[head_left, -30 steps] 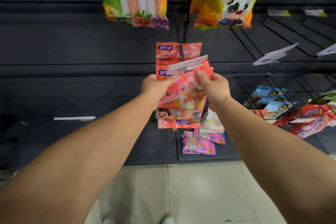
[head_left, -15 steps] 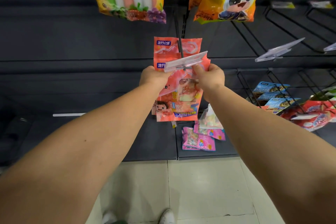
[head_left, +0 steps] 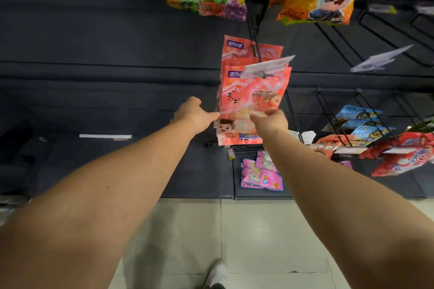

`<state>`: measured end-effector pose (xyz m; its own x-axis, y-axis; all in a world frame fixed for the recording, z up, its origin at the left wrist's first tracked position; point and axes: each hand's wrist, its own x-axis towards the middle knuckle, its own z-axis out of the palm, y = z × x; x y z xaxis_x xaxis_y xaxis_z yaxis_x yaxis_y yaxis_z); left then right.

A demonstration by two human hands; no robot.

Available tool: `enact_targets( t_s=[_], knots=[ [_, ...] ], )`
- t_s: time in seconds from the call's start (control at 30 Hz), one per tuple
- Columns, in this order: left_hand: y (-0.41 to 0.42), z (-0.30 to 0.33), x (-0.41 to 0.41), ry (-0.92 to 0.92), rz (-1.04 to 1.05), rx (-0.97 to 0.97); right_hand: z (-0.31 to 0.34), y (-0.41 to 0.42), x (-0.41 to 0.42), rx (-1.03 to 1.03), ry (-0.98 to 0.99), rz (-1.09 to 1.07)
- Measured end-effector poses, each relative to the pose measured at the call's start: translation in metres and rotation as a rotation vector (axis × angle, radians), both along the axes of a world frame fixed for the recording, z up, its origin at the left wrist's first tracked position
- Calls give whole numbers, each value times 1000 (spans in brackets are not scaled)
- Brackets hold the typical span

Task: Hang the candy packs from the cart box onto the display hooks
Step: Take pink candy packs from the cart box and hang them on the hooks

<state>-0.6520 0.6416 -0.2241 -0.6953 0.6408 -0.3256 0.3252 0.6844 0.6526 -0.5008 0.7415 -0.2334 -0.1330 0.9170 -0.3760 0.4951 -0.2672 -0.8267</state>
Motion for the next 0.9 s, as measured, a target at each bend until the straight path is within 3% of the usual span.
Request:
enact_targets(
  t_s=[0.1, 0.17, 0.37, 0.5, 0.7, 0.9],
  knots=[
    [-44, 3, -20, 182, -82, -119, 7, -42, -31, 52, -71, 199],
    [-83, 5, -38, 286, -119, -172, 8, -76, -60, 180, -222, 391],
    [-249, 2, -120, 395, -48, -296, 18, -225, -167, 474, -499, 876],
    [-385, 4, -173, 413, 56, -342, 18, -347, -238, 581, -534, 1075],
    [-605, 20, -238, 429, 348, -413, 31, -542, -344, 727, -432, 1399],
    [-736, 23, -267, 368, 565, -481, 28, -667, -415, 823, -375, 1606]
  ],
)
